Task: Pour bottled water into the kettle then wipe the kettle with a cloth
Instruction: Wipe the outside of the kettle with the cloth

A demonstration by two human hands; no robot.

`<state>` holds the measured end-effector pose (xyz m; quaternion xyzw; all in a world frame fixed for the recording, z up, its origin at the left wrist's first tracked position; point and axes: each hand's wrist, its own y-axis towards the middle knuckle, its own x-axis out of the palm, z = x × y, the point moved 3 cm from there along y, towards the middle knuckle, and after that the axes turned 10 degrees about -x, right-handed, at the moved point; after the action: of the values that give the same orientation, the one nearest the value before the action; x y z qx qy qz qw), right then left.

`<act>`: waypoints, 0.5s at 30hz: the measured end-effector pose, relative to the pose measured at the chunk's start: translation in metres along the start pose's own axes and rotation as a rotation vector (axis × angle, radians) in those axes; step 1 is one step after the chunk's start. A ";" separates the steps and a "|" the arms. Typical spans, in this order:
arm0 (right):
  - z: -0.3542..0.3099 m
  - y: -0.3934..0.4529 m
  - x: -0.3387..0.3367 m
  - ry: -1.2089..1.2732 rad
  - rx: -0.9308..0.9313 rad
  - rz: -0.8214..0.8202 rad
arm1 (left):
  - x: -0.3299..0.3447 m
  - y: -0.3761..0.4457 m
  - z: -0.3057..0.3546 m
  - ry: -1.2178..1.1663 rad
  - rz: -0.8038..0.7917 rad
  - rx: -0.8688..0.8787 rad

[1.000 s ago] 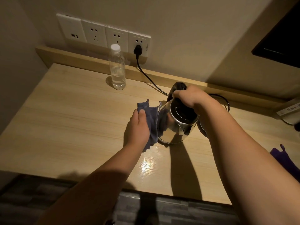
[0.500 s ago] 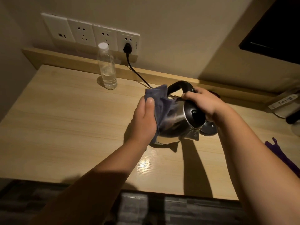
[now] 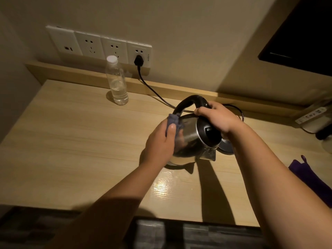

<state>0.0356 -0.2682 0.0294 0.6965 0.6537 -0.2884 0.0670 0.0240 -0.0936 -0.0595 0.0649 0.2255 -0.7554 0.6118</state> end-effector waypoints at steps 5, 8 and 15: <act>0.003 -0.004 0.001 0.020 -0.012 -0.009 | 0.016 -0.024 0.041 0.155 0.080 0.349; 0.007 -0.009 -0.001 0.027 0.005 0.017 | 0.005 0.007 0.018 0.101 0.014 0.062; -0.002 -0.006 0.006 -0.029 -0.038 -0.001 | -0.004 -0.001 0.011 0.047 -0.026 0.018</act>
<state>0.0302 -0.2608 0.0299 0.6903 0.6585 -0.2861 0.0894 0.0257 -0.0942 -0.0479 0.0853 0.2337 -0.7635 0.5960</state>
